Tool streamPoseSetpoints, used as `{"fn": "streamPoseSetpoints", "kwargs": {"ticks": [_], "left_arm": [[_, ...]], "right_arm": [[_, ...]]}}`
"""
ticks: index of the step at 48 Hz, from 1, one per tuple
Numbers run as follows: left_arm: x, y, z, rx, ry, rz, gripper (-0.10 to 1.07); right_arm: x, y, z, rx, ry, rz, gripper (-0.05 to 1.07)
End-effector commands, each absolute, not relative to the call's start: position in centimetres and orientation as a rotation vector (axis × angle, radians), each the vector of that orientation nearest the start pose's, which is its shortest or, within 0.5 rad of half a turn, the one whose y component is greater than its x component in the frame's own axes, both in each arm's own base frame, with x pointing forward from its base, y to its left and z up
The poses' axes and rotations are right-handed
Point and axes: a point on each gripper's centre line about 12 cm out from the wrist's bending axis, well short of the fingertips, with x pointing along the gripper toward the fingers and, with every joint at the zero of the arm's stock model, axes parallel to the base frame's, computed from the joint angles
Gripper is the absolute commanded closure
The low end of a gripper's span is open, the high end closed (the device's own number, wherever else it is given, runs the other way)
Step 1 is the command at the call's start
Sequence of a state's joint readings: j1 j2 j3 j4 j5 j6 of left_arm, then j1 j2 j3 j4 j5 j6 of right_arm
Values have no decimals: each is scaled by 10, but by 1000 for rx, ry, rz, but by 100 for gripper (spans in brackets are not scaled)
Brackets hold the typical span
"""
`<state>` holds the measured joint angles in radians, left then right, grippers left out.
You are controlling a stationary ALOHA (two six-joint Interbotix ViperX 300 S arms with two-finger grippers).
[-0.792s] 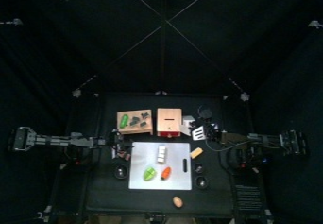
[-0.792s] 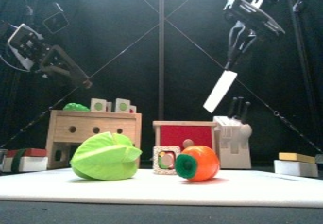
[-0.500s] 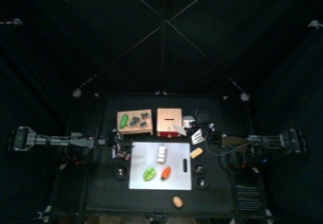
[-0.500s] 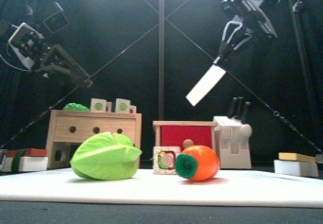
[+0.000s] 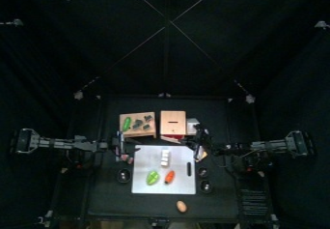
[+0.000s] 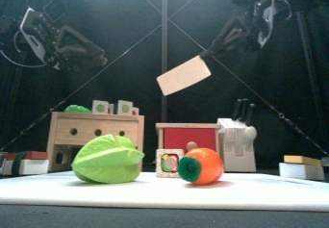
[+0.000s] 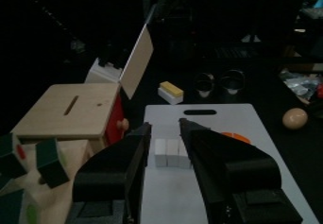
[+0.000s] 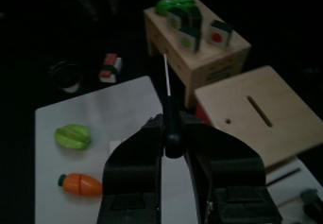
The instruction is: Grab cleaver with other hand
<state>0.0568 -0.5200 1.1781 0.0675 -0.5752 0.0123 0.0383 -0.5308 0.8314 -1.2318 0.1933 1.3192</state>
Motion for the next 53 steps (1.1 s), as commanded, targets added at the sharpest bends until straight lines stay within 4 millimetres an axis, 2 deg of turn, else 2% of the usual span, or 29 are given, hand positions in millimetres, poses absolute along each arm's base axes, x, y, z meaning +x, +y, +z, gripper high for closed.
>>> {"fn": "streamPoseSetpoints", "kwargs": {"ticks": [1, 16, 22, 34, 41, 53], "left_arm": [[270, 10, 231, 67, 52, 12, 23], [296, 10, 215, 61, 52, 7, 6], [311, 13, 206, 59, 83, 13, 6], [323, 20, 195, 58, 117, 31, 8], [324, 21, 193, 76, 122, 19, 14], [328, 24, 197, 109, 109, 9, 37]], "right_arm": [[301, -8, 294, 40, 331, -133, 52], [317, -6, 291, 15, 349, -114, 52], [324, -3, 289, 16, 356, -98, 52], [328, -3, 289, 14, 357, -95, 52], [328, -2, 287, 12, 363, -93, 52], [327, -2, 286, 14, 365, -94, 52]]}}
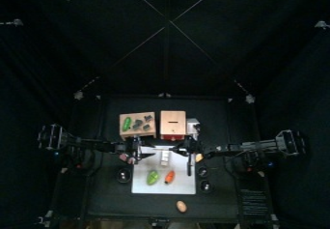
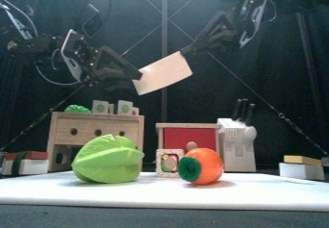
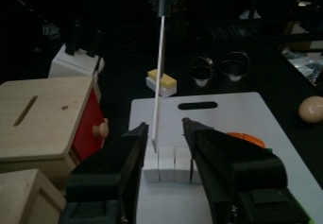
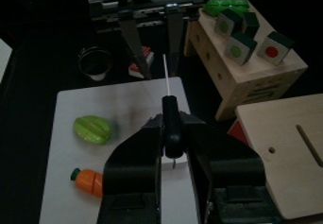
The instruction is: Grab cleaver with other hand
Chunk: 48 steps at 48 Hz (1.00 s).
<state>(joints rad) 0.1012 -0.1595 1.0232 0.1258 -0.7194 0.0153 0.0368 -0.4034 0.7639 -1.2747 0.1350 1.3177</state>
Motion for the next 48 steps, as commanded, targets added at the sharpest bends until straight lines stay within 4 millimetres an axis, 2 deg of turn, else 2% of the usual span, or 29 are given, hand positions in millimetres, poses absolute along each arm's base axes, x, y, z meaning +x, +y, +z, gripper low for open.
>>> {"fn": "streamPoseSetpoints", "kwargs": {"ticks": [1, 6, 14, 28, 36, 42, 48], "left_arm": [[328, 24, 198, 110, 108, 8, 38], [328, 25, 198, 115, 108, 5, 50], [328, 28, 199, 116, 106, 14, 59], [334, 34, 207, 135, 90, 21, 60], [334, 35, 206, 134, 93, 23, 60], [335, 29, 202, 165, 105, -16, 60], [337, 22, 197, 229, 130, -84, 60]], "right_arm": [[327, -2, 286, 13, 365, -95, 52], [326, -5, 282, 20, 376, -107, 52], [325, -8, 275, 106, 399, -133, 52], [323, -32, 256, 269, 478, -298, 53], [328, -33, 249, 298, 505, -319, 53], [333, -33, 241, 299, 533, -330, 53], [334, -35, 241, 260, 536, -326, 53]]}}
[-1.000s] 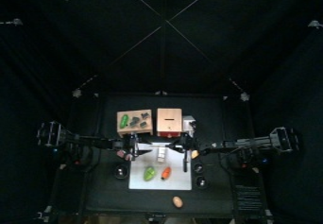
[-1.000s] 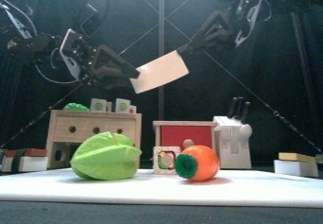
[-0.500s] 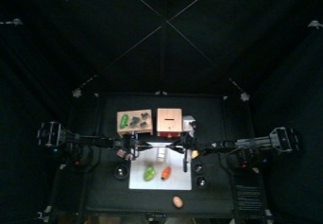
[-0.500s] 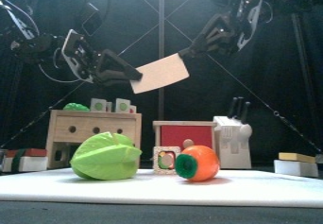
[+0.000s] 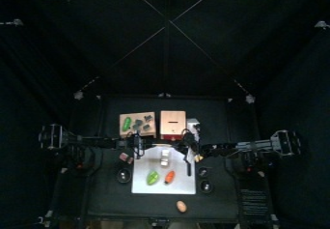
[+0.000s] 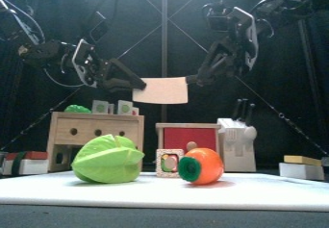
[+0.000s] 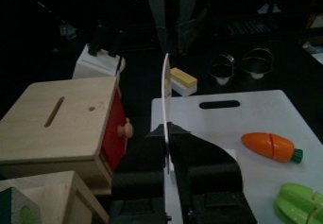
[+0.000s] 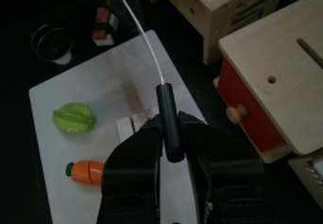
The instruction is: Grab cleaver with other hand
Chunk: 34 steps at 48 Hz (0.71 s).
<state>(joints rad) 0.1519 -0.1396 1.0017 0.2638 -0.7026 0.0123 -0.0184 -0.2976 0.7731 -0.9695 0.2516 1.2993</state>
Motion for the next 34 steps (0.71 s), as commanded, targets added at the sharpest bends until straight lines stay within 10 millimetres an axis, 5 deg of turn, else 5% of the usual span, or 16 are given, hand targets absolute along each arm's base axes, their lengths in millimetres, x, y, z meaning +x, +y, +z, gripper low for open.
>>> {"fn": "streamPoseSetpoints", "kwargs": {"ticks": [1, 19, 34], "left_arm": [[337, 21, 196, 237, 140, -91, 60], [337, 36, 189, 265, 172, -73, 60], [345, 39, 175, 184, 141, -65, 60]], "right_arm": [[334, -35, 241, 250, 537, -323, 53], [334, -36, 233, 114, 573, -274, 54], [333, -39, 227, 133, 592, -277, 66]]}}
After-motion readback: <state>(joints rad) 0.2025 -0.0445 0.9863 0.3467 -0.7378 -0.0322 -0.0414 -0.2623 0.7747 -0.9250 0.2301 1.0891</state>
